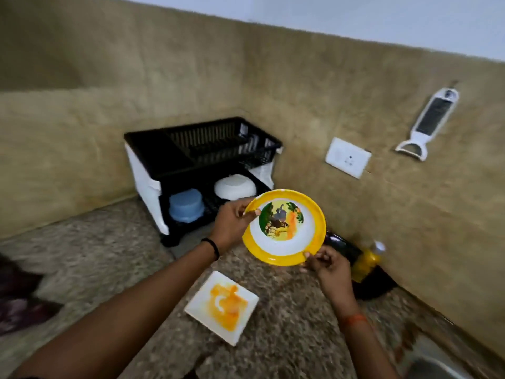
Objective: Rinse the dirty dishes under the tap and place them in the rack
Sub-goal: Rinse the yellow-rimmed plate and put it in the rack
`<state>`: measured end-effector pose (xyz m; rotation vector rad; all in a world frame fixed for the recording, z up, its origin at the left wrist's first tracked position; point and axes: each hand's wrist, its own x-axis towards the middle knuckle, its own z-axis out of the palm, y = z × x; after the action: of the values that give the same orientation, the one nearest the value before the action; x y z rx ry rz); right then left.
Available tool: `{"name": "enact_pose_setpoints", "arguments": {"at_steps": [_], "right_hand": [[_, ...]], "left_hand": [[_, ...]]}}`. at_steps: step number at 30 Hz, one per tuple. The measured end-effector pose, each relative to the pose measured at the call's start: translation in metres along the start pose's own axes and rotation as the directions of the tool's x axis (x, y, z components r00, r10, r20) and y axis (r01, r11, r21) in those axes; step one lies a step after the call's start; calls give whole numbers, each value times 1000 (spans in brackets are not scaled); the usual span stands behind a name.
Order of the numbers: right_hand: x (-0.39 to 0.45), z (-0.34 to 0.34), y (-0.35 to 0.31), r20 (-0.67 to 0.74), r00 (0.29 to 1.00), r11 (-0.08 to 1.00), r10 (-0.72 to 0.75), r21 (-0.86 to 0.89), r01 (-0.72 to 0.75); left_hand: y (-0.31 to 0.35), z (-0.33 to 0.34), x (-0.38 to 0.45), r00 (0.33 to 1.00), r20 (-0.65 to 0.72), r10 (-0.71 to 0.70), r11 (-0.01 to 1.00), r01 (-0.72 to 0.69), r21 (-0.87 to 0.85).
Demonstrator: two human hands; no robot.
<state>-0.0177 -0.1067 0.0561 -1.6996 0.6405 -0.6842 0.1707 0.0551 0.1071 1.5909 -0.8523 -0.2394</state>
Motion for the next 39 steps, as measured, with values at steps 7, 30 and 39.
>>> {"name": "enact_pose_setpoints", "arguments": {"at_steps": [7, 30, 39], "right_hand": [[67, 101, -49, -54, 995, 996, -81, 19, 83], [300, 224, -151, -238, 939, 952, 250, 239, -193], [344, 252, -157, 56, 823, 545, -566, -723, 424]], "left_hand": [[-24, -125, 47, 999, -12, 34, 878, -24, 478], [-73, -191, 108, 987, 97, 125, 623, -154, 767], [-77, -194, 113, 987, 111, 120, 629, -162, 760]]}}
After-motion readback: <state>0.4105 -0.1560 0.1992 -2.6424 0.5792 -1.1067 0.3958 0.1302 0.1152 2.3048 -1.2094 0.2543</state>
